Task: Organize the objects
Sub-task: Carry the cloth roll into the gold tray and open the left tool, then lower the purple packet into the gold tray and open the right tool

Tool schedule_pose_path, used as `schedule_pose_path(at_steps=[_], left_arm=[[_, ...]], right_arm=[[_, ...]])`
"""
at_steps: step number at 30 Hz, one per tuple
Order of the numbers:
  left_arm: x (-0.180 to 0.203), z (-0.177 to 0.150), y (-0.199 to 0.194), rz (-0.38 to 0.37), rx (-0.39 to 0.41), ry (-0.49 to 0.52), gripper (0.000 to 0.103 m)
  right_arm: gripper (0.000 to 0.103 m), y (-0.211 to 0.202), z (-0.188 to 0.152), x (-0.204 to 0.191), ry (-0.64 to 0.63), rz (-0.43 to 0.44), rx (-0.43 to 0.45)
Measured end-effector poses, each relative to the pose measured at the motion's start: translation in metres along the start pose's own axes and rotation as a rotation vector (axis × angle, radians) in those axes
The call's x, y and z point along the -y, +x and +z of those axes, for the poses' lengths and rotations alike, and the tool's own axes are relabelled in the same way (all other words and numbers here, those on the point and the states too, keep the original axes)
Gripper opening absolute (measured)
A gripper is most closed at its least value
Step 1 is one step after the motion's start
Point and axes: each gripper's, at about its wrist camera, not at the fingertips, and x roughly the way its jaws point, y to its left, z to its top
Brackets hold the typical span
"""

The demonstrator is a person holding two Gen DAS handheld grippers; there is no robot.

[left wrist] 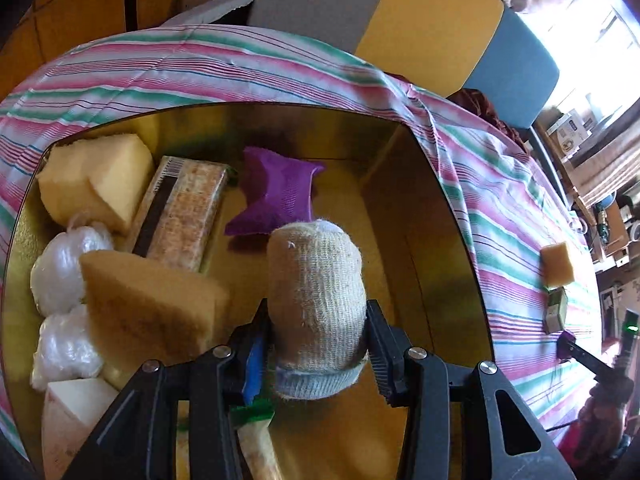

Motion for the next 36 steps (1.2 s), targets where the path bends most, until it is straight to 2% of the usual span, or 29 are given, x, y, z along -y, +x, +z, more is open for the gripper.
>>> schedule_pose_path(at_steps=[3,7,12,16,19,25,29,34,36], left_arm=[[0.003,0.001,0.0,0.019,0.011,0.02,0.048],[0.004,0.0,-0.014,0.036,0.054,0.049,0.058],[0.0,-0.01,-0.046,0.088,0.143,0.092,0.06],[-0.004,-0.034,-0.074,0.152,0.223,0.132,0.061],[-0.007,-0.053,-0.092,0.204,0.284,0.144,0.067],[-0.016,-0.085,-0.113,0.228,0.334,0.151,0.068],[-0.02,-0.096,-0.121,0.229,0.351,0.152,0.068],[-0.024,-0.101,-0.124,0.211,0.355,0.131,0.069],[-0.026,-0.103,-0.126,0.207,0.363,0.127,0.069]], right_arm=[[0.032,0.0,0.001,0.0,0.0,0.0,0.0],[0.032,0.0,0.002,0.001,-0.001,0.0,0.0],[0.032,0.001,0.004,0.002,-0.006,-0.003,0.001],[0.032,0.001,0.005,0.002,-0.018,-0.015,0.005],[0.032,0.001,0.005,0.004,-0.027,-0.024,0.008],[0.032,-0.009,0.002,-0.003,-0.032,-0.017,0.017],[0.032,-0.037,0.003,-0.036,-0.073,0.04,0.063],[0.032,-0.058,-0.001,-0.128,-0.199,0.144,0.11],[0.032,-0.07,-0.005,-0.16,-0.253,0.212,0.118]])
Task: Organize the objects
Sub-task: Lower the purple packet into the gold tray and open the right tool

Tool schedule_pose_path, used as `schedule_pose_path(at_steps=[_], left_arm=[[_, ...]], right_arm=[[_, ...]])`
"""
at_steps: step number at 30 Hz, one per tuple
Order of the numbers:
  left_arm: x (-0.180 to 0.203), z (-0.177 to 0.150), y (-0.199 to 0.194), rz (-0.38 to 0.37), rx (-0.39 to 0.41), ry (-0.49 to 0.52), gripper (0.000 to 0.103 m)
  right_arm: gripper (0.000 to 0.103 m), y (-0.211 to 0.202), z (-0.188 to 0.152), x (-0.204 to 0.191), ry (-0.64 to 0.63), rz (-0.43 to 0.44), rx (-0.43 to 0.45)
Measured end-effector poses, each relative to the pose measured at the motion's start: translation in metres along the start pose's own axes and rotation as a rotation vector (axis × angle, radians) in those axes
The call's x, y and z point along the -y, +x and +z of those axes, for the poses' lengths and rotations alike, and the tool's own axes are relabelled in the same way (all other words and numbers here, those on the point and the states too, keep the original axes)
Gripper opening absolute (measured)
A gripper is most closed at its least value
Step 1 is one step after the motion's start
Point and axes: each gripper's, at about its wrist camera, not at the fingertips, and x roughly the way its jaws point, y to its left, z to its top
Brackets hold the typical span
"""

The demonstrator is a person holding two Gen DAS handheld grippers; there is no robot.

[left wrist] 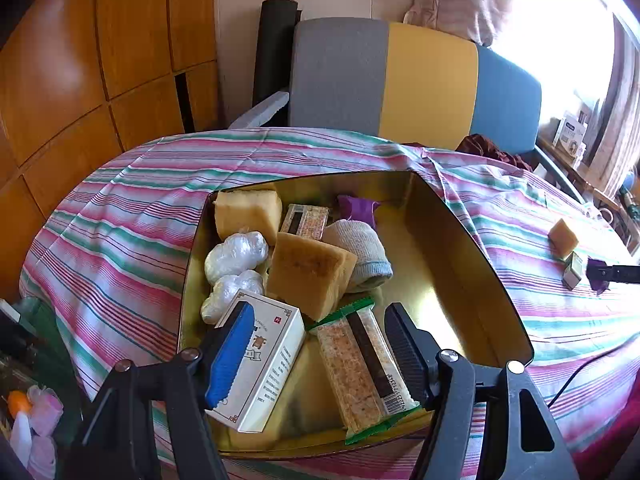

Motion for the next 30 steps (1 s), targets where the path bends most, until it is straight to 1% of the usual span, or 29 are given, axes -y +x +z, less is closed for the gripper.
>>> schedule_pose_path(at_steps=[4,8,10,13,16,21,26,30], left_arm=[[-0.003,0.0,-0.004,0.003,0.016,-0.004,0.069],[-0.01,-0.001,-0.005,-0.008,0.015,-0.034,0.069],[-0.017,0.0,-0.008,-0.009,0.024,-0.053,0.069],[-0.03,0.002,-0.014,0.002,0.041,-0.091,0.069],[-0.046,0.001,-0.016,0.02,0.048,-0.122,0.069],[-0.065,-0.005,-0.013,0.039,0.03,-0.153,0.07],[-0.071,-0.011,-0.012,0.038,0.022,-0.169,0.07],[-0.07,-0.011,-0.013,0.033,0.026,-0.167,0.073]], right_arm=[[0.032,-0.011,0.004,-0.077,-0.136,0.122,0.027],[0.032,-0.01,0.003,-0.14,-0.257,0.206,0.021],[0.032,-0.004,-0.001,-0.172,-0.321,0.23,0.001],[0.032,0.015,-0.011,-0.211,-0.409,0.243,-0.049],[0.032,0.038,-0.02,-0.235,-0.47,0.222,-0.096],[0.032,0.069,-0.032,-0.252,-0.522,0.19,-0.178],[0.032,0.087,-0.043,-0.26,-0.553,0.162,-0.224],[0.033,0.092,-0.047,-0.259,-0.55,0.149,-0.237]])
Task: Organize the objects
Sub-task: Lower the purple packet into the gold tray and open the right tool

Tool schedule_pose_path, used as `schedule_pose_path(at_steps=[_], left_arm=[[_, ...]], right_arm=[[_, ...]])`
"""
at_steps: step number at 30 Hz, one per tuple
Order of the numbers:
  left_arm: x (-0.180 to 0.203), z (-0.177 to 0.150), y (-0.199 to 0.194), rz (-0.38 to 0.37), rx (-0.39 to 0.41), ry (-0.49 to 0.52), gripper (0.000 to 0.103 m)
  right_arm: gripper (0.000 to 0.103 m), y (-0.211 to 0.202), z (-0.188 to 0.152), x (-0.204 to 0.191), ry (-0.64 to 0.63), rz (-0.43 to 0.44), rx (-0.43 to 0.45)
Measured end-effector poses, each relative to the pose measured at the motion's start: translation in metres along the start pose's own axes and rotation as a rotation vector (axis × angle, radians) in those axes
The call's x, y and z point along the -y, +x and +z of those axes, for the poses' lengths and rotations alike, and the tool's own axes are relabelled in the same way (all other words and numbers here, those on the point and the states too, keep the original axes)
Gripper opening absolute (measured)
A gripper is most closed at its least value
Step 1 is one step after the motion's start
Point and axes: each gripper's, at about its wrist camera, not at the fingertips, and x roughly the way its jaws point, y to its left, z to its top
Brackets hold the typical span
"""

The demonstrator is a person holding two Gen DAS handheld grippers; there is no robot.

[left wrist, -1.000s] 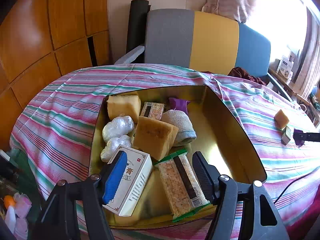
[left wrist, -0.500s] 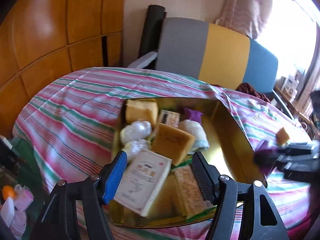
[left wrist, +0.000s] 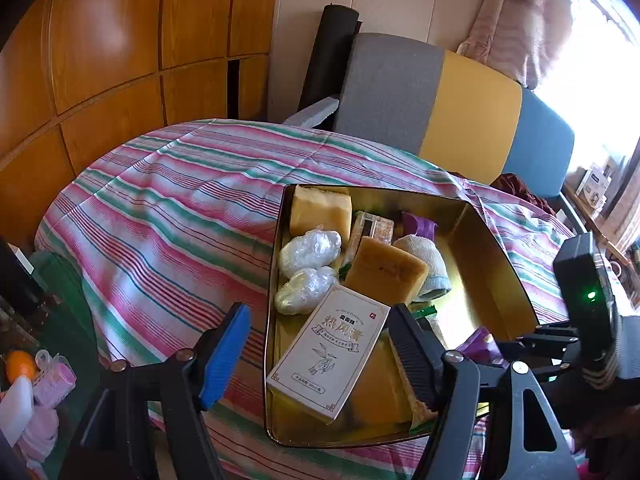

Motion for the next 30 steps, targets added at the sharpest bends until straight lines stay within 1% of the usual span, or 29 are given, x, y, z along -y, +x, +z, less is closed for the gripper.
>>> schedule_pose_path(at_steps=[2,6,10,17,21,24,28,30], left_arm=[[0.002,0.0,0.001,-0.004,-0.003,0.003,0.074],[0.007,-0.001,0.001,-0.009,-0.007,0.015,0.075],[0.009,0.0,0.001,-0.005,-0.007,0.019,0.075],[0.014,0.001,-0.001,-0.002,-0.001,0.037,0.075],[0.025,0.002,-0.003,-0.012,0.004,0.065,0.076],[0.036,0.003,-0.003,-0.025,0.001,0.091,0.076],[0.053,0.002,-0.002,-0.044,-0.009,0.129,0.076],[0.064,0.0,-0.001,-0.057,-0.014,0.152,0.076]], right_arm=[[0.033,0.0,-0.001,0.002,0.01,-0.005,0.001],[0.038,-0.002,-0.008,0.003,0.016,-0.003,0.01],[0.043,-0.013,-0.014,0.005,0.023,0.002,0.052],[0.044,-0.041,-0.028,0.02,0.064,0.016,0.134],[0.044,-0.062,-0.038,0.037,0.118,0.006,0.192],[0.044,-0.078,-0.04,0.056,0.168,-0.022,0.219],[0.044,-0.092,-0.057,0.095,0.262,-0.07,0.234],[0.044,-0.098,-0.073,0.119,0.32,-0.1,0.227]])
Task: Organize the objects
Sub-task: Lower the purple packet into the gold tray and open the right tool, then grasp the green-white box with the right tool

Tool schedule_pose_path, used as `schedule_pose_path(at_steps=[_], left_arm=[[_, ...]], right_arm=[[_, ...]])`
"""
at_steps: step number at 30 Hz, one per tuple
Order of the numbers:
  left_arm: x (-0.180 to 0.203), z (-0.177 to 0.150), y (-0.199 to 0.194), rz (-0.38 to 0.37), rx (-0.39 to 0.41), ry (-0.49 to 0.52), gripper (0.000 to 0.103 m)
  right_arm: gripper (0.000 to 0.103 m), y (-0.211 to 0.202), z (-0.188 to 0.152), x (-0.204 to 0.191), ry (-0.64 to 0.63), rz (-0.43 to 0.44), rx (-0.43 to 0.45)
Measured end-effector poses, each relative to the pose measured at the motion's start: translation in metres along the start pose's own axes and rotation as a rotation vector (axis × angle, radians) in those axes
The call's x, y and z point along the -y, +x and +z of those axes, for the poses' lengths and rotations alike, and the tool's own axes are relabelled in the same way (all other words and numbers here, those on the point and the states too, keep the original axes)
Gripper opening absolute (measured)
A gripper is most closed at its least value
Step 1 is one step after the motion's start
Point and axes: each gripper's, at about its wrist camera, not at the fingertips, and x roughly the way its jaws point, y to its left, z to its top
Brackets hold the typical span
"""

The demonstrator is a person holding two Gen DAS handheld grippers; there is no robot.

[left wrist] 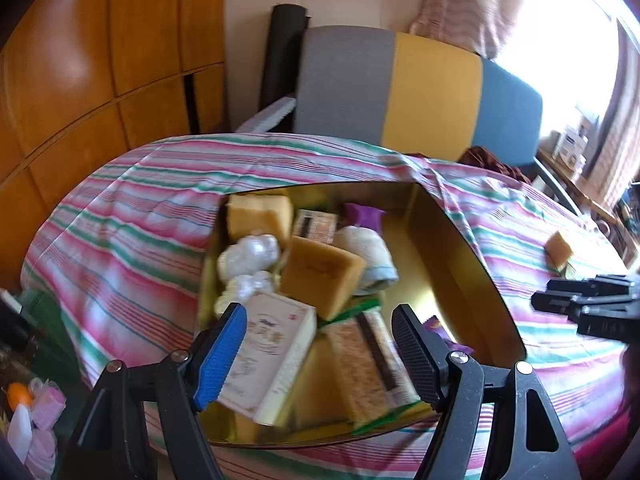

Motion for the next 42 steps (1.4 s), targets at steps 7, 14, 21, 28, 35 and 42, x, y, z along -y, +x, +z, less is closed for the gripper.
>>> schedule_pose_path(at_steps=[7,14,21,28,35,42], left_arm=[[0.035,0.0,0.005,-0.044,-0.019,0.079,0.076],[0.062,-0.003,0.006,-0.08,-0.031,0.135,0.079],[0.068,-0.004,0.012,-0.089,-0.047,0.145,0.079],[0.067,0.001,0.016,-0.1,-0.056,0.136,0.079],[0.078,0.006,0.02,-0.122,-0.06,0.156,0.08],[0.105,0.013,0.018,-0.147,-0.039,0.211,0.083]], right_arm=[[0.044,-0.005,-0.021,0.09,0.218,-0.117,-0.021],[0.06,0.007,-0.028,0.184,0.548,-0.13,-0.018],[0.06,0.034,-0.007,0.216,0.701,-0.148,-0.012],[0.055,0.068,0.002,0.216,0.636,-0.208,-0.121],[0.03,0.052,-0.024,0.217,0.482,-0.309,-0.164],[0.03,0.032,-0.062,0.238,0.445,-0.369,-0.188]])
